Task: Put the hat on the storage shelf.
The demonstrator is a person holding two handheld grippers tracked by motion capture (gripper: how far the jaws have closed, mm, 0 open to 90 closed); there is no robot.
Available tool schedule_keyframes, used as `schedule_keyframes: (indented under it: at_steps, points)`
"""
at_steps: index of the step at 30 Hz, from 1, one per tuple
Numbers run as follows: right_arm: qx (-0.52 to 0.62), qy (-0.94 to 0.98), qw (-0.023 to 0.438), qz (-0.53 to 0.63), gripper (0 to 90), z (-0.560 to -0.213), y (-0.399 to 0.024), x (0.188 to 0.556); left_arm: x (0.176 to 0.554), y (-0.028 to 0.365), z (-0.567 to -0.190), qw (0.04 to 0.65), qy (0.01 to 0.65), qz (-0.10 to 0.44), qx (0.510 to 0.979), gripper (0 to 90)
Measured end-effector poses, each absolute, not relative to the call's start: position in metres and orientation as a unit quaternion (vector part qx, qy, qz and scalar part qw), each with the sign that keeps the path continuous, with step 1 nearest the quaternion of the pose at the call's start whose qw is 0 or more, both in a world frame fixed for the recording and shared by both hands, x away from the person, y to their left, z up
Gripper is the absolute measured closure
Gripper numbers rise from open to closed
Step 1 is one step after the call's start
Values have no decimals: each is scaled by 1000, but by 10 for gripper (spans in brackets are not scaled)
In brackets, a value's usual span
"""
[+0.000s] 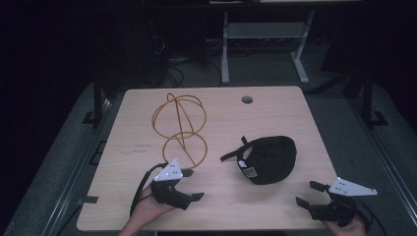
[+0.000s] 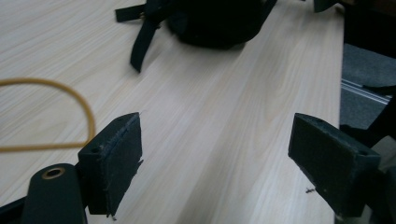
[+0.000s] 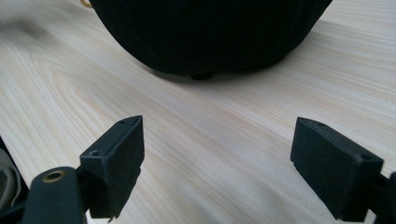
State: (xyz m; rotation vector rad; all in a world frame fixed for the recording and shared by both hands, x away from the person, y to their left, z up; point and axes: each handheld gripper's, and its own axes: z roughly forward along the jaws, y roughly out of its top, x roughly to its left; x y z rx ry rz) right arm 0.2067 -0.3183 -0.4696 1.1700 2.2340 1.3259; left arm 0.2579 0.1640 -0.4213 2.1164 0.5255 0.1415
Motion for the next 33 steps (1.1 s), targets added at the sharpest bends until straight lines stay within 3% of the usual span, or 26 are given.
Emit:
schedule_keyframes:
  at_steps: [14,33]
  points:
    - [410,771,146,464,166,-469,-320,206,263,127,-397,466,168,40,868,174]
    - [405,775,143,463,167,-470,-321,207,290,46,-370,447,100,24,889,217]
